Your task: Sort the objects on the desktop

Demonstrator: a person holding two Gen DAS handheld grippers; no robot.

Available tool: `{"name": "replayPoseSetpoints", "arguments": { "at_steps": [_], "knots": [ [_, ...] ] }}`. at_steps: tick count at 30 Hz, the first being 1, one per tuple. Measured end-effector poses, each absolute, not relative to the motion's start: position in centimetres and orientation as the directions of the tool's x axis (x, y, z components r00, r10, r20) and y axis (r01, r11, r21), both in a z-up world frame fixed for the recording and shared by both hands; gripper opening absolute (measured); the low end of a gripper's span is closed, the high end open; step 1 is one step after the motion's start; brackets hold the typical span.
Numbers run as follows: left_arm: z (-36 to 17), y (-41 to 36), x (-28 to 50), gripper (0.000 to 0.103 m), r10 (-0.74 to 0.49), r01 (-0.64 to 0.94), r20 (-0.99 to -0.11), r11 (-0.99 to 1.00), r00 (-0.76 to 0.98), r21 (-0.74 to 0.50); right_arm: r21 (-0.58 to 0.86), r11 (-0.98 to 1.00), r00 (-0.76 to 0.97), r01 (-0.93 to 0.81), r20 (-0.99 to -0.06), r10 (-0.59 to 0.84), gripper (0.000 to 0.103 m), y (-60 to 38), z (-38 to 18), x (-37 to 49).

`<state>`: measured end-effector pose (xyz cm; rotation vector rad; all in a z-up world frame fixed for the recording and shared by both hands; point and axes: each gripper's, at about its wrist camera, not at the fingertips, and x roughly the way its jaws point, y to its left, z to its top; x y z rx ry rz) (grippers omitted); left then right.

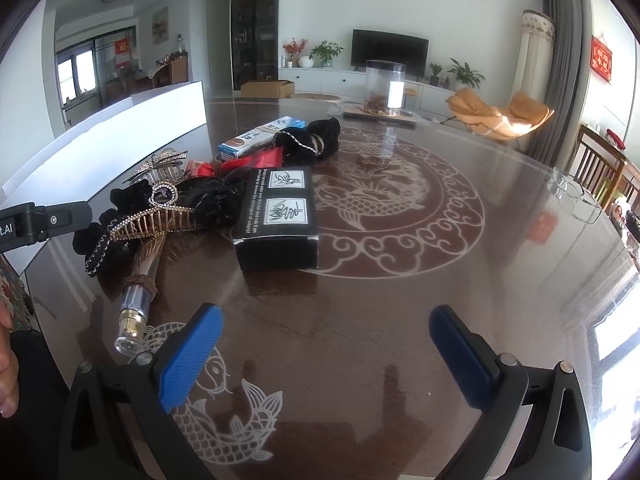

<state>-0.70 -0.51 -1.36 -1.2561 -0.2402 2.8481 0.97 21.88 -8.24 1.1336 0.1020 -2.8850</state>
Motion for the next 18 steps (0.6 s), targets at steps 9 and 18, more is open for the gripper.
{"name": "replayPoseSetpoints", "arguments": {
  "at_steps": [9,18],
  "knots": [
    [-1.4,-0.5,-0.7,0.103,0.078,0.045,-0.735,-0.988,-0.674,-0.146,-0.045,-0.997,-0.723,0.067,-0.691,-0.017,0.103,22.0,-8.7,0.8],
    [-1.6,-0.5,-0.9,0.103,0.083,0.047,-0.741,-0.987,-0.667,-0.153,-0.029,-0.997,-0.71,0.073,-0.704,-0.032,0.103,22.0,-9.3,0.6]
  ]
}}
